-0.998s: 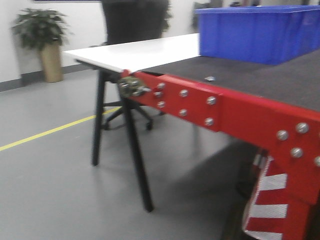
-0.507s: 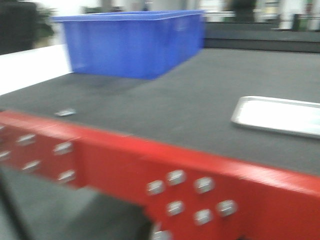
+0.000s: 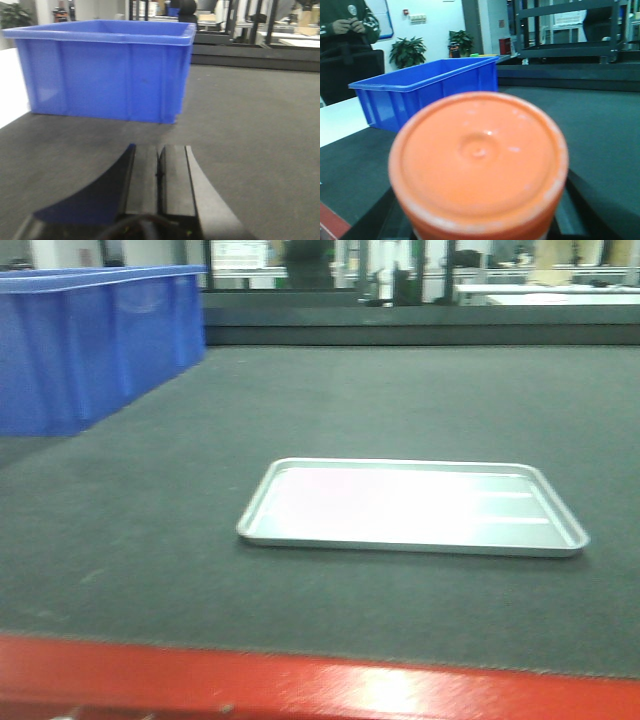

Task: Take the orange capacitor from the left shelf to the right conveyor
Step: 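Drive the base to the conveyor table holding the capacitor, then lower the held capacitor onto the silver tray with the right gripper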

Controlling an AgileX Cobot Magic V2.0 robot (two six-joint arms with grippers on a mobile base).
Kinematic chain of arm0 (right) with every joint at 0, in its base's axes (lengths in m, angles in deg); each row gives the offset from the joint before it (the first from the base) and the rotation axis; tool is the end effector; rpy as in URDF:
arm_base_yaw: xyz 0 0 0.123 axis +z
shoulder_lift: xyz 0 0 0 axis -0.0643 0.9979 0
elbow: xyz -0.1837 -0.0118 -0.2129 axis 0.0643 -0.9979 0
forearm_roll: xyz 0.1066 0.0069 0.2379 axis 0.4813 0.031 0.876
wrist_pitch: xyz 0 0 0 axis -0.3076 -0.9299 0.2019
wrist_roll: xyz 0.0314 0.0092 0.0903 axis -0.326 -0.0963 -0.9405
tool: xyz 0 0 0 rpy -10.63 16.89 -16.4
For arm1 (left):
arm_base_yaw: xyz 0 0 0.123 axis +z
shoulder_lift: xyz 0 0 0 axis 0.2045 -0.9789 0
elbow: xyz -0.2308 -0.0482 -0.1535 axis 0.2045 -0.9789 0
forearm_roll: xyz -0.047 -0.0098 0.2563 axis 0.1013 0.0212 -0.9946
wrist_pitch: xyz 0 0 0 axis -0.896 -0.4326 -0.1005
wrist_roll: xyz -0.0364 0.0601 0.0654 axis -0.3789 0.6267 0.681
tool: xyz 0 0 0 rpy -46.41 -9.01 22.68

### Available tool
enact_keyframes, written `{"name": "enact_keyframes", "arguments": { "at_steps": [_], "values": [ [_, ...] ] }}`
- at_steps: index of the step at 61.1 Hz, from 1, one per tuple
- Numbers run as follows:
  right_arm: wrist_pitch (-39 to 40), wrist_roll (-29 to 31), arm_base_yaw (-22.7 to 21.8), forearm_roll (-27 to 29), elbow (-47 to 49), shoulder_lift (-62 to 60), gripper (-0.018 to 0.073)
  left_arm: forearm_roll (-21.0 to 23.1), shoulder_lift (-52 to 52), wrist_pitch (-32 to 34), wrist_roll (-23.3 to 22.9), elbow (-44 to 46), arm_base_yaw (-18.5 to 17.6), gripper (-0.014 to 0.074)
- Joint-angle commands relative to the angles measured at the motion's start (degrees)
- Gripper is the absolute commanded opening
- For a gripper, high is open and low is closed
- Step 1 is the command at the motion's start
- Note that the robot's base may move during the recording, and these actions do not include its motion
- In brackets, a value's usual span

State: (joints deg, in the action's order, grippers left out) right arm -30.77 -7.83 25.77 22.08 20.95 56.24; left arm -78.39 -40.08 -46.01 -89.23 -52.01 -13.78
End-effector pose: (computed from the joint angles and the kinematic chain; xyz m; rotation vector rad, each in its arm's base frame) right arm 0.0364 0.0188 0.2993 -0.2339 1.4813 0.5521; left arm 0.0744 -0.0025 0.2013 0.0073 1.5147 -0.0470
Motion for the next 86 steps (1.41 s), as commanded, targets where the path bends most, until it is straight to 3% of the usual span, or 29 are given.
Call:
{"name": "enact_keyframes", "arguments": {
  "at_steps": [1, 36, 50, 68, 86],
  "values": [
    [5.2, 0.2, 0.0, -0.3, 1.6, -0.5, 0.0054, 0.1, 0.4, 5.2, -0.4, -1.2, 0.0, -0.0126],
    [6.4, 0.2, 0.0, -0.2, 1.6, -0.5, 0.0054, 0.1, 0.4, 5.2, -0.4, -1.2, 0.0, -0.0126],
    [18.5, 0.2, 0.0, 2.3, 1.8, 2.6, 0.0054, 0.1, 0.4, 5.2, -0.4, -1.2, 0.0, -0.0126],
    [22.8, 0.2, 0.0, 1.3, 9.2, 29.0, 0.0054, 0.1, 0.4, 5.2, -0.4, -1.2, 0.0, -0.0126],
    [42.1, 0.2, 0.0, -4.4, 11.8, 58.5, 0.0054, 0.1, 0.4, 5.2, -0.4, -1.2, 0.0, -0.0126]
  ]
}}
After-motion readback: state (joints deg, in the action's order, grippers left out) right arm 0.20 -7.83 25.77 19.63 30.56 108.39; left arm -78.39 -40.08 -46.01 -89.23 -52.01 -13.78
